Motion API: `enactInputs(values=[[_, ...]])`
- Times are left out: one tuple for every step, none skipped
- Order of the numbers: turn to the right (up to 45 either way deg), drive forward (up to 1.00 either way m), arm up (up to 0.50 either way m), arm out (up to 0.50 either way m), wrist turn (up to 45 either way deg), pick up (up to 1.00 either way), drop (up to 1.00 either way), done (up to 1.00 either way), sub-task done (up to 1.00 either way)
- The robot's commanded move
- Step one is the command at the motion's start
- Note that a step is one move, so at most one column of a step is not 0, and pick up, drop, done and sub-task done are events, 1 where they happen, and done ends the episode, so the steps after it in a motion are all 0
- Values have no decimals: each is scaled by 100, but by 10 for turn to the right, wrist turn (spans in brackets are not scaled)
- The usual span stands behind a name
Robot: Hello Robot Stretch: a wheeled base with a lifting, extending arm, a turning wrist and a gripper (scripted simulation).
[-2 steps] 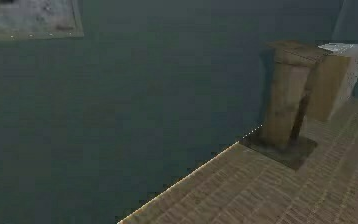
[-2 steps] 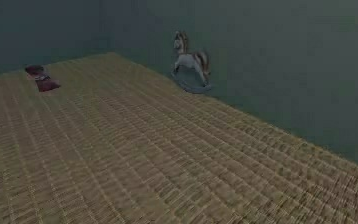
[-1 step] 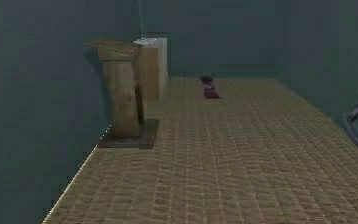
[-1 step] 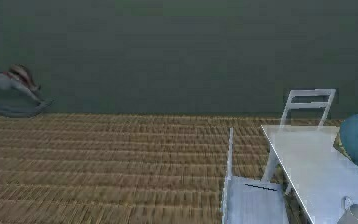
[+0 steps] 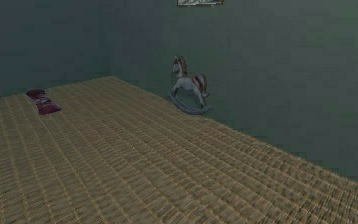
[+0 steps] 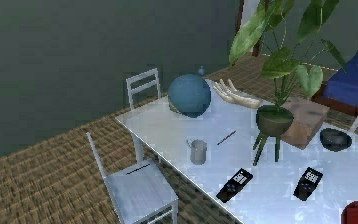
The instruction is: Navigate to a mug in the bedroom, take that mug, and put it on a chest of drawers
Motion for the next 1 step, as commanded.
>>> enactInputs(values=[[0,0,50,0,0,0,0,0,0]])
